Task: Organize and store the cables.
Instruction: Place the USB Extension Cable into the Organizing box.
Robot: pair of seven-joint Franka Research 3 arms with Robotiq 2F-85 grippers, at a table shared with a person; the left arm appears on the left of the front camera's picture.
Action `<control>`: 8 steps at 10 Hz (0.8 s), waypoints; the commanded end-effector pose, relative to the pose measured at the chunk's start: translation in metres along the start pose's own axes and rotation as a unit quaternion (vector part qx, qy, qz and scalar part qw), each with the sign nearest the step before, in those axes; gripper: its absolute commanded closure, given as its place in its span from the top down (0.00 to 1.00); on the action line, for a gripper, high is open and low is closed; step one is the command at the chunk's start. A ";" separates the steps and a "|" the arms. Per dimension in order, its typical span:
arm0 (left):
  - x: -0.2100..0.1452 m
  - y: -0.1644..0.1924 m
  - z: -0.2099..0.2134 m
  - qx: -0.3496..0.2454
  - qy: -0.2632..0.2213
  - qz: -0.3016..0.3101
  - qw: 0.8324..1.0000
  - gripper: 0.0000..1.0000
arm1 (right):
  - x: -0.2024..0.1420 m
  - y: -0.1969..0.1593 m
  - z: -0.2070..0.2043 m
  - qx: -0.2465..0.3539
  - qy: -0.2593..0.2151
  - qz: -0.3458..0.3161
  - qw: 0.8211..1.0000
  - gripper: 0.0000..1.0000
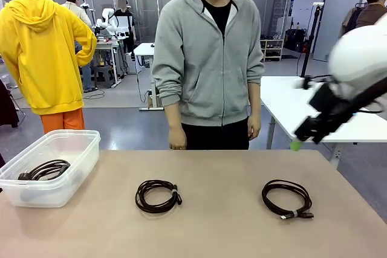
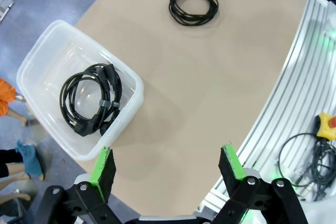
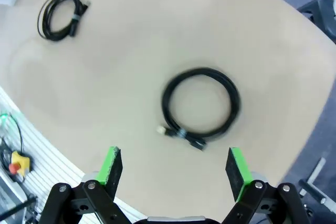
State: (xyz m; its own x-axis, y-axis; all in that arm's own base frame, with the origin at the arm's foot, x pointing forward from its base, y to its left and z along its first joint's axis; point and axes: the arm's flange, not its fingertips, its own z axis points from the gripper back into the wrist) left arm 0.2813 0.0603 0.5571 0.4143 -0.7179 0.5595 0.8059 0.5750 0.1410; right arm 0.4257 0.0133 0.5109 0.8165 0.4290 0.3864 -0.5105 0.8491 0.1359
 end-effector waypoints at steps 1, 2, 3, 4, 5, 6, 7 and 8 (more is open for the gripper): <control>0.002 0.000 -0.001 0.003 0.005 0.005 1.000 1.00 | -0.037 -0.026 0.014 -0.012 -0.012 0.068 0.998 1.00; 0.002 0.000 -0.001 0.003 0.005 0.005 1.000 1.00 | -0.060 -0.038 0.017 -0.018 -0.027 0.103 0.994 1.00; 0.002 0.000 -0.001 0.003 0.005 0.005 1.000 1.00 | -0.072 -0.045 0.017 -0.020 -0.042 0.098 0.994 1.00; 0.002 0.000 -0.001 0.003 0.005 0.005 1.000 1.00 | -0.071 -0.046 0.015 -0.011 -0.079 0.109 0.991 1.00; 0.002 0.000 -0.001 0.003 0.005 0.005 1.000 1.00 | -0.066 -0.042 0.003 0.037 -0.037 0.153 0.987 1.00; 0.002 0.000 -0.001 0.003 0.005 0.005 1.000 1.00 | -0.070 -0.049 0.024 -0.017 -0.038 0.094 0.995 1.00; 0.002 0.000 -0.001 0.003 0.005 0.005 1.000 1.00 | -0.070 -0.049 0.024 -0.017 -0.038 0.094 0.995 1.00; 0.002 0.000 -0.001 0.003 0.005 0.005 1.000 1.00 | -0.070 -0.049 0.024 -0.017 -0.038 0.094 0.995 1.00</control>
State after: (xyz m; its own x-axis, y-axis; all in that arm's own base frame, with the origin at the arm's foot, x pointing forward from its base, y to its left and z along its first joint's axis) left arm 0.2813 0.0602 0.5572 0.4140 -0.7181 0.5594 0.8061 0.5746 0.1412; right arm 0.3861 -0.0660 0.4951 0.6590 0.5794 0.4796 -0.6696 0.7423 0.0234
